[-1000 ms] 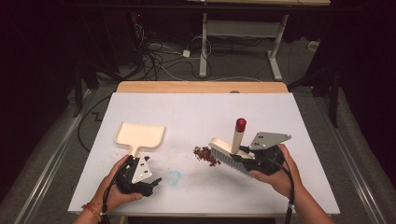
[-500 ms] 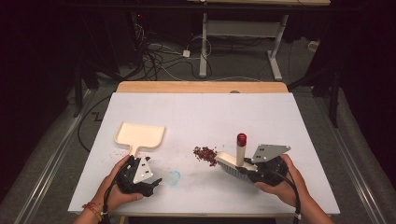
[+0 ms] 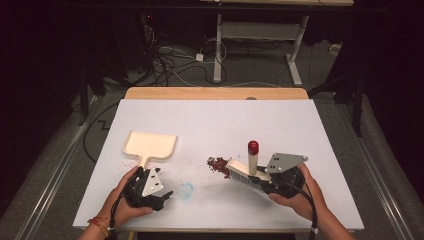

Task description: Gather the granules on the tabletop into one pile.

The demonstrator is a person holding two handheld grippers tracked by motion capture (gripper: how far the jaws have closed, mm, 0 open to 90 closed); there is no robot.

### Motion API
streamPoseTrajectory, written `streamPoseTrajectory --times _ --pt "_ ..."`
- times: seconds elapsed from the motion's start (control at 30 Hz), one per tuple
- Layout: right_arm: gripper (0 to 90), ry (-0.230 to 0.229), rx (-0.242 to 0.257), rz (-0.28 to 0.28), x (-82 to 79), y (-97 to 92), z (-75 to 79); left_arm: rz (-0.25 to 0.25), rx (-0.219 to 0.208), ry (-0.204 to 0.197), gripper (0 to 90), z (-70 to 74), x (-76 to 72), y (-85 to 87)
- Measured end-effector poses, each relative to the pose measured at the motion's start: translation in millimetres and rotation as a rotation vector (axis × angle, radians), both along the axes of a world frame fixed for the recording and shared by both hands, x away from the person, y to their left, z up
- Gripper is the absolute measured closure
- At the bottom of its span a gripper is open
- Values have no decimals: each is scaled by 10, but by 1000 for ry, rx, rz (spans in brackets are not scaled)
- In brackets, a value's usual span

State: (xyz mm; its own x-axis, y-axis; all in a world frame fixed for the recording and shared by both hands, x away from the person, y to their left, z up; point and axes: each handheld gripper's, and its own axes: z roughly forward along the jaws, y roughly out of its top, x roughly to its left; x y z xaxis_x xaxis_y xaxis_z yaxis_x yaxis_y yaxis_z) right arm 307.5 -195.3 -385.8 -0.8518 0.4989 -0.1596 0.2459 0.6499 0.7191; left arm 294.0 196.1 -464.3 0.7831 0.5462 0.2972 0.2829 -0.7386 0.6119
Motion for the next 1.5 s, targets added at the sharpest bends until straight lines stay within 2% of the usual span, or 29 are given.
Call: streamPoseTrajectory --times 0.1,0.2,0.33,0.4,0.47,0.57,0.63,0.67,0.83,1.07,1.23,1.3,1.43,1.5 --pt "677 0 14 35 -45 -53 7 -3 3 -2 179 6 -6 -4" --pt "677 -13 1 12 -35 -100 3 1 -4 -5 179 7 -3 1" --pt "677 -32 37 -75 57 -193 2 4 -7 1 179 3 5 8" --pt "677 -66 38 -132 128 -202 -27 2 -1 1 179 -1 6 -3" --pt "677 -100 34 -180 216 -163 -92 -1 1 2 178 -3 2 -20" --pt "677 -101 49 -230 366 -53 -213 -4 4 3 179 -8 7 -35" --pt "677 -112 49 -243 439 38 -292 -3 3 6 179 -13 13 -33" --pt "677 -119 59 -234 459 80 -310 -4 9 7 179 -14 18 -29" --pt "676 -120 39 -175 436 298 -335 -3 7 9 179 -21 14 -26" --pt "676 -115 54 -170 375 406 -313 -3 7 5 179 -17 14 -35" --pt "677 -110 84 -191 348 340 -263 1 -6 3 179 -7 9 -12" --pt "676 -99 103 -181 345 298 -235 2 -2 3 179 -7 10 -9" --pt "677 -152 76 -202 311 205 -183 1 -6 -8 179 7 -7 0" --pt "677 -154 92 -213 292 120 -153 5 -17 -13 179 14 -11 11"
